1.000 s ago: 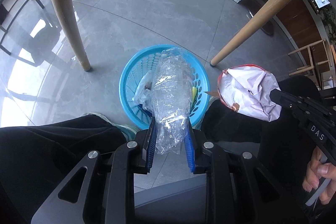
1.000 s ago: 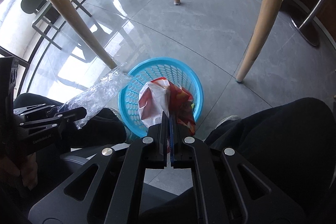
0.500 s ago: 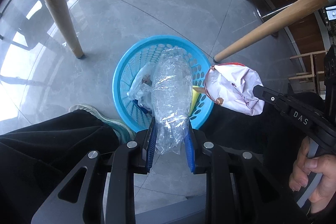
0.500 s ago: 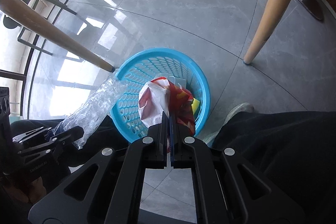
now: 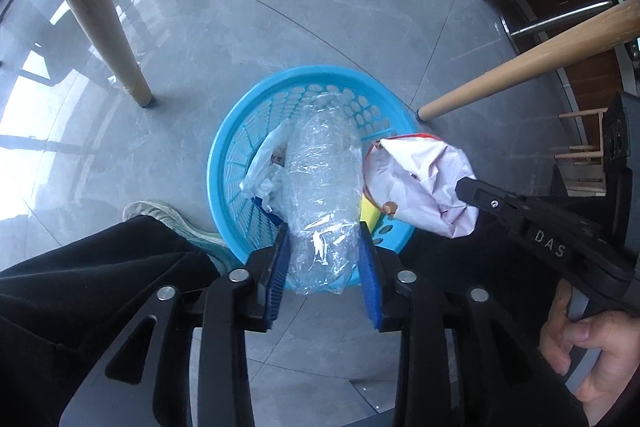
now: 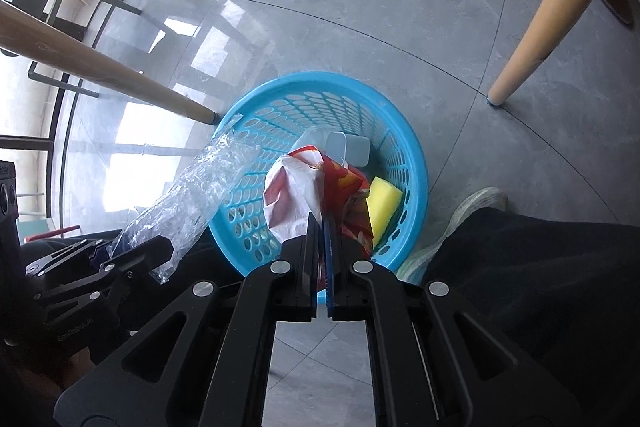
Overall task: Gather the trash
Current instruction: 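Open both tools to drop the wrap and wrapper into the wastebasket, then raise both tools up toward the table, the snack wrapper and white box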
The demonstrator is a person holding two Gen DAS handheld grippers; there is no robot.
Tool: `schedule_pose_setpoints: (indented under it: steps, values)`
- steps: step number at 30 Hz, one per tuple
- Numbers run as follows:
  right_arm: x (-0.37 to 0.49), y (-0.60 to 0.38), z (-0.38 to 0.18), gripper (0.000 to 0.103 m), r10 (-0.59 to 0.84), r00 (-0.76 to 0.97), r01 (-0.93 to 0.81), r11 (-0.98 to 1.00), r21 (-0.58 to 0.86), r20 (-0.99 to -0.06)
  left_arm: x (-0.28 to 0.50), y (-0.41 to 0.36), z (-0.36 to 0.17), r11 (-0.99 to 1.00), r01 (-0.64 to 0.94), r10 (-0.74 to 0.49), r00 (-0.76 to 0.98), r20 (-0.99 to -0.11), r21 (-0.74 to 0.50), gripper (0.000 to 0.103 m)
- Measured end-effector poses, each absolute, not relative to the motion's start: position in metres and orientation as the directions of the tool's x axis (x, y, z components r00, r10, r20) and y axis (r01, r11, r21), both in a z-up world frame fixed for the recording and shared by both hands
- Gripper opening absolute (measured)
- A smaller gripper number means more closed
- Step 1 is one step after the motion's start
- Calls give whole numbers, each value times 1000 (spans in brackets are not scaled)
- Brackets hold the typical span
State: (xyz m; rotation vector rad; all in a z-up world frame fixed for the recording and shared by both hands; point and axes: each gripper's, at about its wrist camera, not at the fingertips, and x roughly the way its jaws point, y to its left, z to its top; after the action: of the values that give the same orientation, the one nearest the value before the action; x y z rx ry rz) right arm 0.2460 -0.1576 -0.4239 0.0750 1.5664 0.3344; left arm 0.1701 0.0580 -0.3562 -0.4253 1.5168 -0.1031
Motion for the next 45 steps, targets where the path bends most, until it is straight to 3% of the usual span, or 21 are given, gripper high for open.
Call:
schedule_pose_setpoints:
  steps: [7, 22, 35, 45]
  values:
    - [244, -156, -422, 27, 238, -33, -167, 956, 240, -971, 170, 72, -355, 917, -240, -306, 95, -947, -320, 40]
    - [217, -158, -363, 44, 205, 70, -272, 946, 179, -976, 141, 67, -303, 914, -205, -318, 174, -932, -350, 41]
    - [174, -177, -298, 61, 226, 123, -332, 927, 174, -966, 96, 61, -246, 969, -129, -165, 285, -944, -209, 57]
    - [125, -213, -242, 71, 289, 204, -359, 911, 204, -935, 47, 40, -181, 983, -2, -166, 391, -905, -181, 70]
